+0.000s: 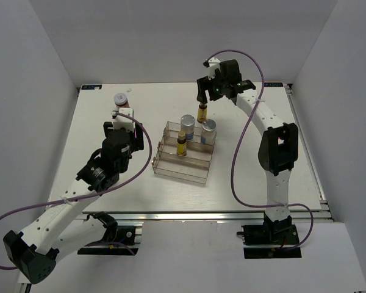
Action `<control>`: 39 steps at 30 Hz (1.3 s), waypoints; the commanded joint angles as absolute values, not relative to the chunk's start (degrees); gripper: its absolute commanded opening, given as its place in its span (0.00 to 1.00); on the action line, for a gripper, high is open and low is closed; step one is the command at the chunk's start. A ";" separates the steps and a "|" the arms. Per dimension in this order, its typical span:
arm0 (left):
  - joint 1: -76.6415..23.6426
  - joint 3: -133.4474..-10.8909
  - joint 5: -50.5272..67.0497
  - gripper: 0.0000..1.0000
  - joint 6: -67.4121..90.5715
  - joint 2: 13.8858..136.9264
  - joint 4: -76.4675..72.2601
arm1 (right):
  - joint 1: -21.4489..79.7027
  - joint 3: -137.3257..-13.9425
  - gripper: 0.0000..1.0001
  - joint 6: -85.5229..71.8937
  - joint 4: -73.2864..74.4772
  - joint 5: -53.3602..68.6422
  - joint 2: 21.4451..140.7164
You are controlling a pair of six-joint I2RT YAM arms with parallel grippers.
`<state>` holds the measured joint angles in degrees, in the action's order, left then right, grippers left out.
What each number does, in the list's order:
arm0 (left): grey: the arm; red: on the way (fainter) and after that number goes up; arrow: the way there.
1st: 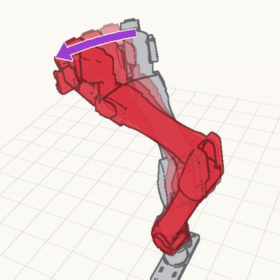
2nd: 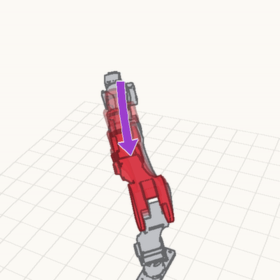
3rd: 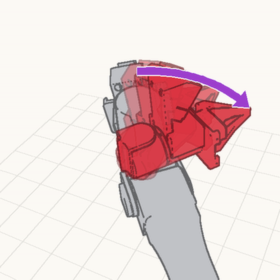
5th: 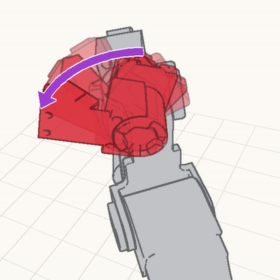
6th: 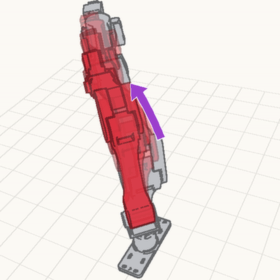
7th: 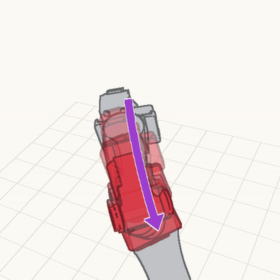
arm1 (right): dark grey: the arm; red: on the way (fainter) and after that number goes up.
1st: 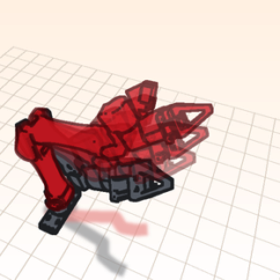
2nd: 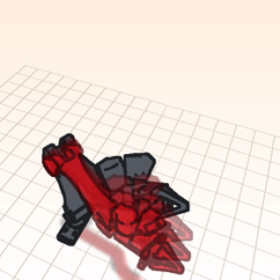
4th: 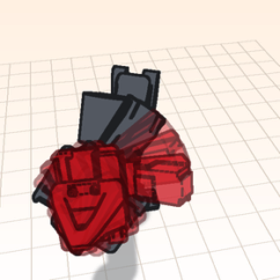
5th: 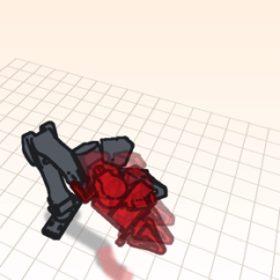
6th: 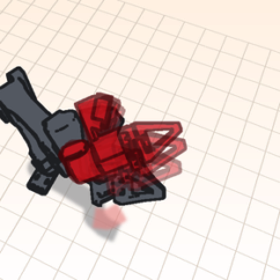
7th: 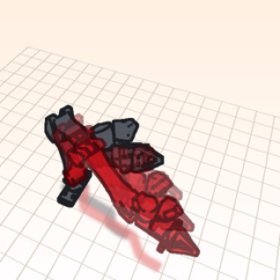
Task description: Organize the condiment bottles
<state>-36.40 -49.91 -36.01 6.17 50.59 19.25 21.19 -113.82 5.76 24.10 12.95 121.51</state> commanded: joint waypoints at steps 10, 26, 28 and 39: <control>-35.25 -49.83 -35.07 0.78 5.80 51.15 18.81 | 21.18 -114.96 0.70 5.63 19.87 15.12 125.16; -34.10 -49.83 -34.19 0.78 5.98 50.98 18.72 | 21.27 -113.12 0.64 5.36 17.23 14.50 126.21; -34.01 -49.83 -34.01 0.78 5.98 50.98 18.72 | 21.27 -113.12 0.66 5.36 17.31 14.41 126.30; -33.66 -49.83 -33.66 0.78 6.06 50.98 18.72 | 21.36 -113.55 0.60 5.80 18.54 14.24 126.91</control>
<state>-34.17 -49.91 -34.39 6.20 51.33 19.22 21.17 -113.45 5.54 19.40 14.26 126.54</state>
